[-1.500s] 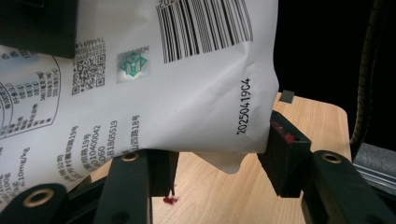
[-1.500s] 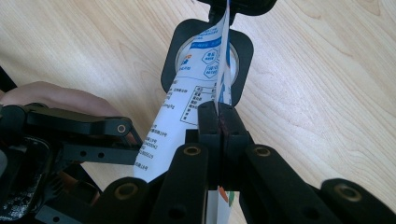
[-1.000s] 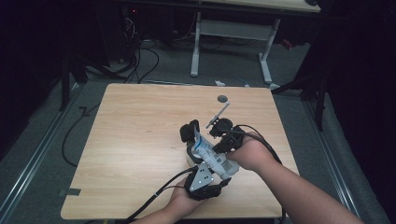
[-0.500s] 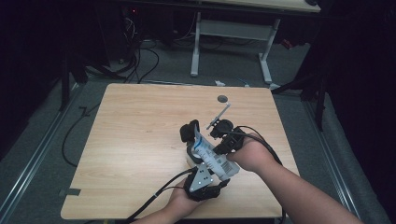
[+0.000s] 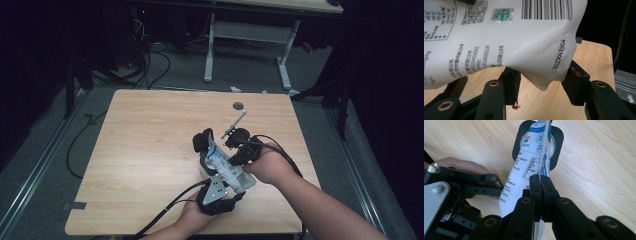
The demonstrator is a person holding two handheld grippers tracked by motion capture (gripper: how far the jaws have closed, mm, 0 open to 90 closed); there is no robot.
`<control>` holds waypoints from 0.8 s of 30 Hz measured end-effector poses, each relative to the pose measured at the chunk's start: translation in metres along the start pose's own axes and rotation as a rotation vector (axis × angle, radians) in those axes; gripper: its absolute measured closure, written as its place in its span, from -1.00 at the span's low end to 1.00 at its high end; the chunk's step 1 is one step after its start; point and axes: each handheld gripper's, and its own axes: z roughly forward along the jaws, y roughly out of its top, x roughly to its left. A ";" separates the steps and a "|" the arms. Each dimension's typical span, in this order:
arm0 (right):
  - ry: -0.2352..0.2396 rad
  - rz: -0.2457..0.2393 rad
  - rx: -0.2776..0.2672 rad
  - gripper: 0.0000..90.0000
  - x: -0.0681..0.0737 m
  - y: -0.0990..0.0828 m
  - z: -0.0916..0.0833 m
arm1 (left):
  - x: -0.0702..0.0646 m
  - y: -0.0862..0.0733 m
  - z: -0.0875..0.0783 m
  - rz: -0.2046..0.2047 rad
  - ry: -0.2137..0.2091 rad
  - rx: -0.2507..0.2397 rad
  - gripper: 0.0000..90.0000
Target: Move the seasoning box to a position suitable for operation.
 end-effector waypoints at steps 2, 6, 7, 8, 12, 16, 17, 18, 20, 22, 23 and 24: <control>0.003 -0.002 0.000 0.99 0.000 -0.001 0.000 | 0.000 -0.002 0.001 -0.005 -0.004 0.008 0.16; 0.008 0.002 0.004 0.99 0.000 -0.003 0.001 | 0.003 -0.006 0.002 -0.024 -0.006 0.027 0.17; 0.008 0.001 0.001 0.99 0.000 -0.004 0.001 | 0.003 -0.006 0.003 -0.029 -0.005 0.031 0.17; 0.007 0.000 0.002 0.99 -0.001 -0.004 0.000 | 0.004 -0.007 0.003 -0.031 -0.004 0.035 0.18; 0.008 0.006 0.000 0.99 -0.001 -0.006 0.000 | 0.007 -0.009 0.003 -0.038 0.000 0.048 0.19; 0.009 0.002 0.001 0.99 -0.001 -0.007 0.001 | 0.009 -0.012 0.005 -0.045 0.004 0.061 0.19; 0.009 0.001 0.001 0.99 -0.001 -0.007 0.001 | 0.009 -0.012 0.005 -0.049 0.005 0.062 0.19; 0.010 0.001 0.002 0.99 -0.001 -0.007 0.001 | 0.010 -0.013 0.006 -0.051 0.004 0.065 0.19; 0.013 0.003 0.003 0.99 -0.001 -0.007 0.001 | 0.010 -0.014 0.006 -0.053 0.006 0.069 0.19; 0.011 0.012 0.004 0.99 -0.001 -0.008 0.001 | 0.011 -0.014 0.006 -0.052 0.008 0.072 0.19; 0.011 0.010 0.003 0.99 -0.001 -0.008 0.000 | 0.011 -0.014 0.006 -0.052 0.009 0.072 0.19; 0.011 0.010 0.000 0.99 -0.001 -0.008 0.000 | 0.012 -0.014 0.006 -0.054 0.010 0.073 0.19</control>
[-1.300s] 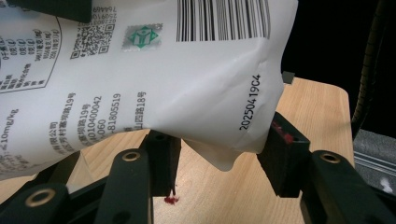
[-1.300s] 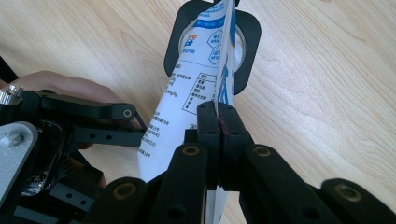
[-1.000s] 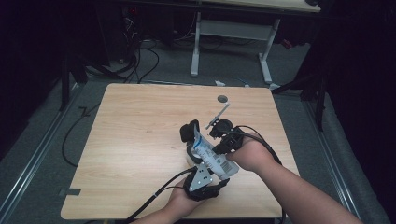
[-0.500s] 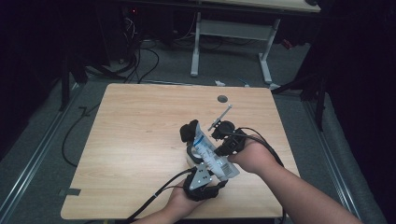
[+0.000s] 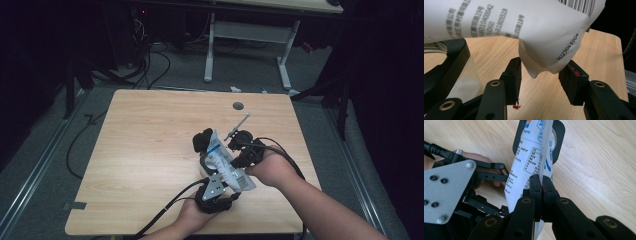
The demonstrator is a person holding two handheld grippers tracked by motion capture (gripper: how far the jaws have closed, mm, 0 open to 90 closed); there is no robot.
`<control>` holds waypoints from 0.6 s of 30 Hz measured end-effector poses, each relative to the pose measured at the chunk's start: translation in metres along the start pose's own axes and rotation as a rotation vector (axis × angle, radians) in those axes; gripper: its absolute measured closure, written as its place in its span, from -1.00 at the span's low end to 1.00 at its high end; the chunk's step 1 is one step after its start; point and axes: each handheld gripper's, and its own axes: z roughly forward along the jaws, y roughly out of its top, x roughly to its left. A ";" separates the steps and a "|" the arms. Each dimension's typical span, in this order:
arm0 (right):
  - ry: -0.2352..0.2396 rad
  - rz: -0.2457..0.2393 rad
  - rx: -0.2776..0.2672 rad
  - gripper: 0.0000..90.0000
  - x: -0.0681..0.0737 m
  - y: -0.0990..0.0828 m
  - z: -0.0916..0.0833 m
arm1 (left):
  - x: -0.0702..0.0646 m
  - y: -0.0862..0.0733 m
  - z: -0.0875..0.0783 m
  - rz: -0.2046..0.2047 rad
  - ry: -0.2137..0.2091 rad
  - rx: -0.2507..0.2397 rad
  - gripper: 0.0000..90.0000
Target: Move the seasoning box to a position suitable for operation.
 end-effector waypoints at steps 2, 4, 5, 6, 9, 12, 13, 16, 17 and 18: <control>0.000 -0.002 -0.002 0.99 0.000 -0.001 0.000 | 0.001 0.000 0.000 -0.004 0.003 0.001 0.19; -0.001 0.003 0.002 0.99 0.000 -0.001 -0.001 | 0.001 -0.001 0.001 -0.007 0.004 0.002 0.19; -0.002 0.003 0.001 0.99 0.000 -0.002 -0.001 | 0.002 -0.001 0.001 -0.007 0.004 0.004 0.19; -0.003 0.003 -0.001 0.99 -0.001 -0.002 0.000 | 0.002 -0.001 0.001 -0.007 0.003 0.007 0.19; -0.001 0.004 -0.004 0.99 -0.001 -0.003 0.000 | 0.001 -0.002 0.001 -0.004 0.002 0.005 0.19; 0.003 0.016 -0.004 1.00 -0.002 -0.004 0.001 | 0.000 -0.002 0.001 -0.001 0.001 0.005 0.19; 0.003 0.013 -0.005 1.00 -0.002 -0.004 0.001 | 0.000 -0.002 0.001 0.001 0.001 0.004 0.18; 0.003 0.018 -0.008 1.00 -0.003 -0.005 0.001 | 0.000 -0.002 0.000 0.000 -0.005 -0.003 0.17; 0.008 0.019 -0.012 1.00 -0.004 -0.005 0.001 | 0.000 -0.002 0.000 -0.001 -0.006 -0.004 0.16; 0.009 0.018 -0.015 1.00 -0.004 -0.005 0.001 | 0.000 -0.002 0.000 0.000 -0.007 -0.004 0.15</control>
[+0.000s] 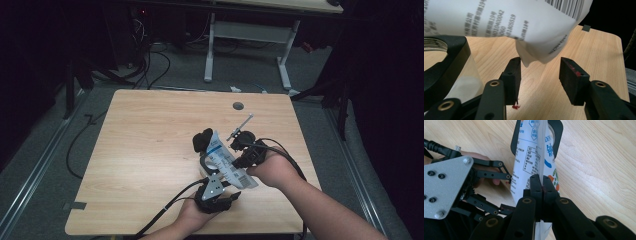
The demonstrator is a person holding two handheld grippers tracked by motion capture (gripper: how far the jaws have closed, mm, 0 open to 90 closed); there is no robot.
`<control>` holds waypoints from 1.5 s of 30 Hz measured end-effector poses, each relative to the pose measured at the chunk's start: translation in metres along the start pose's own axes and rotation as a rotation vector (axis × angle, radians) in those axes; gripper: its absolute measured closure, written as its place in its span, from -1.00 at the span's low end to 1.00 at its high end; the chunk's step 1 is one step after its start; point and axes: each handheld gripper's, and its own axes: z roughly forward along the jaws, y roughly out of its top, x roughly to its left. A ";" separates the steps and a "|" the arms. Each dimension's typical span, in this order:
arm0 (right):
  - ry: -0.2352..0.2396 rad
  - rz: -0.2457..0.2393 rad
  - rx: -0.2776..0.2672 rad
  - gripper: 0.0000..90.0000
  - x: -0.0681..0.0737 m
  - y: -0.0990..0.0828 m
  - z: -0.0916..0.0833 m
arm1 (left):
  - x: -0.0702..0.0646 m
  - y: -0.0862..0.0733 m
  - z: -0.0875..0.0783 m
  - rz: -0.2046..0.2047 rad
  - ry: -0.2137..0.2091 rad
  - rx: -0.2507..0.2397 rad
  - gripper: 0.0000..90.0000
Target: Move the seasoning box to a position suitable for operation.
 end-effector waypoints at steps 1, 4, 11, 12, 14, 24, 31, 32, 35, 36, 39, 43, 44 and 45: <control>0.001 0.005 0.000 1.00 0.000 0.000 0.000 | 0.000 0.000 0.000 0.001 -0.001 0.000 0.14; 0.002 0.003 -0.001 1.00 0.000 0.000 0.000 | 0.000 0.000 0.000 0.005 -0.003 0.001 0.10; 0.003 0.004 -0.001 1.00 0.000 0.000 0.000 | 0.001 -0.001 0.000 0.019 -0.011 0.015 -0.05; 0.003 0.004 -0.001 1.00 0.000 0.000 0.000 | 0.001 -0.001 -0.001 0.020 -0.008 0.021 -0.07; 0.003 0.004 0.000 1.00 0.000 0.000 0.000 | 0.002 -0.001 -0.004 0.034 -0.003 0.033 -0.08; -0.003 0.011 0.000 1.00 0.000 0.000 -0.002 | 0.011 -0.009 -0.033 0.018 0.007 0.034 -0.10; -0.004 0.002 0.011 1.00 -0.001 0.002 0.001 | 0.029 -0.012 -0.059 0.013 0.057 0.008 -0.08; -0.002 0.002 0.012 1.00 -0.001 0.002 0.001 | 0.032 -0.014 -0.064 0.011 0.066 0.010 -0.08; 0.002 0.000 0.012 1.00 -0.002 0.001 0.002 | 0.046 -0.019 -0.076 -0.017 0.099 0.003 -0.06; 0.001 -0.002 0.012 1.00 -0.002 0.001 0.002 | 0.051 -0.021 -0.080 -0.027 0.115 -0.002 -0.06; 0.000 0.004 0.011 1.00 -0.002 0.001 0.002 | 0.065 -0.024 -0.093 -0.054 0.160 -0.019 -0.05; -0.003 -0.001 0.009 1.00 -0.002 0.000 0.001 | 0.084 -0.028 -0.105 -0.052 0.244 -0.010 -0.04; -0.004 -0.003 0.009 1.00 -0.002 0.000 0.001 | 0.089 -0.029 -0.107 -0.078 0.246 -0.008 -0.04; -0.002 0.001 0.009 1.00 -0.003 0.000 0.001 | 0.094 -0.030 -0.109 -0.101 0.249 -0.009 -0.06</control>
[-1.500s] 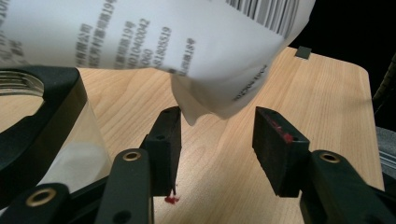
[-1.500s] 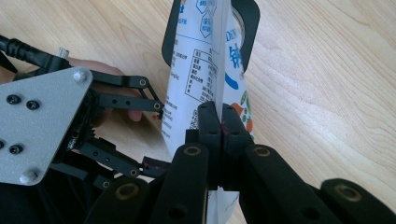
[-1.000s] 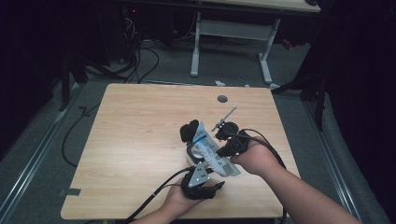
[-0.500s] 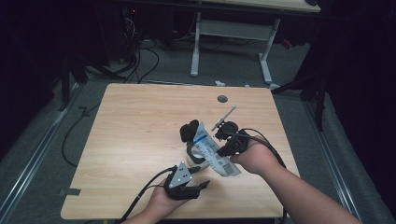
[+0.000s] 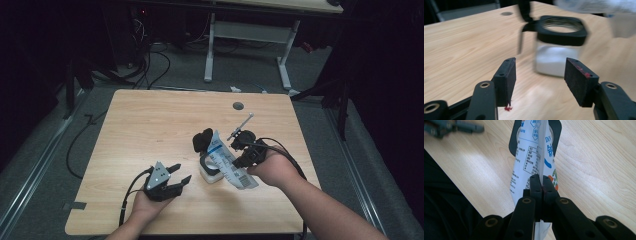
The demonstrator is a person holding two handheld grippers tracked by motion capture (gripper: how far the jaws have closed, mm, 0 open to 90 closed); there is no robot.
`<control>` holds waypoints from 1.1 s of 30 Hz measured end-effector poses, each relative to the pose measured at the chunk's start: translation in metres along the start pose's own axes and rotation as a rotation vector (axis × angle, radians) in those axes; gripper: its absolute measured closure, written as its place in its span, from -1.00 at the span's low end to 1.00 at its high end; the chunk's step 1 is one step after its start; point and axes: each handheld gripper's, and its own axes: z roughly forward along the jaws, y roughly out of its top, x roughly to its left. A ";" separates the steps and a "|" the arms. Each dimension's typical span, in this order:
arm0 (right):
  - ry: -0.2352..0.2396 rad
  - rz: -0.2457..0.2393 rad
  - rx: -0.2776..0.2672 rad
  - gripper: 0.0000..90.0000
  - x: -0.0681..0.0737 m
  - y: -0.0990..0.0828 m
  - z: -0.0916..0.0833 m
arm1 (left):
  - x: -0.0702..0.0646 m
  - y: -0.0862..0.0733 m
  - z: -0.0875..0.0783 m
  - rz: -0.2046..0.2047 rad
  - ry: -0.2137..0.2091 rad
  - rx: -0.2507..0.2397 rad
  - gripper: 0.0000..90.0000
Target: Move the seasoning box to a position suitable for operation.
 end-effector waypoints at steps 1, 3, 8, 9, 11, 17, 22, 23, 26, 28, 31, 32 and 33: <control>0.002 0.002 -0.001 1.00 0.000 0.000 0.000 | 0.003 -0.001 -0.001 -0.010 0.007 0.000 -0.06; 0.002 0.000 0.001 1.00 -0.001 -0.001 0.001 | 0.007 -0.002 0.000 -0.013 0.024 0.002 -0.06; -0.002 0.010 0.003 1.00 -0.004 -0.003 -0.001 | 0.006 -0.003 0.001 -0.009 0.029 0.005 -0.07; -0.004 0.015 0.002 1.00 -0.005 -0.004 -0.001 | 0.006 -0.003 0.001 -0.009 0.028 0.004 -0.08; -0.006 0.022 0.005 1.00 -0.007 -0.005 -0.001 | 0.006 -0.003 0.001 -0.010 0.023 0.000 -0.08; -0.017 0.034 0.015 1.00 -0.014 -0.013 0.003 | 0.009 -0.004 0.001 -0.028 0.004 -0.004 -0.10; -0.029 0.058 0.024 1.00 -0.021 -0.020 0.005 | 0.009 -0.004 0.001 -0.025 -0.012 -0.005 -0.13; -0.031 0.064 0.022 1.00 -0.023 -0.021 0.006 | 0.009 -0.004 0.001 -0.021 -0.017 -0.007 -0.13; -0.041 0.072 0.022 1.00 -0.027 -0.024 0.006 | 0.008 -0.005 0.001 -0.011 -0.027 -0.005 -0.14; -0.042 0.068 0.021 1.00 -0.031 -0.026 0.007 | 0.008 -0.005 0.001 -0.008 -0.034 -0.005 -0.15; -0.047 0.083 0.029 1.00 -0.035 -0.030 0.010 | 0.007 -0.005 0.002 -0.008 -0.041 -0.005 -0.16; -0.046 0.083 0.027 1.00 -0.037 -0.031 0.011 | 0.008 -0.005 0.002 -0.010 -0.042 -0.006 -0.16; -0.047 0.089 0.031 1.00 -0.038 -0.032 0.013 | 0.008 -0.005 0.001 -0.009 -0.041 -0.006 -0.16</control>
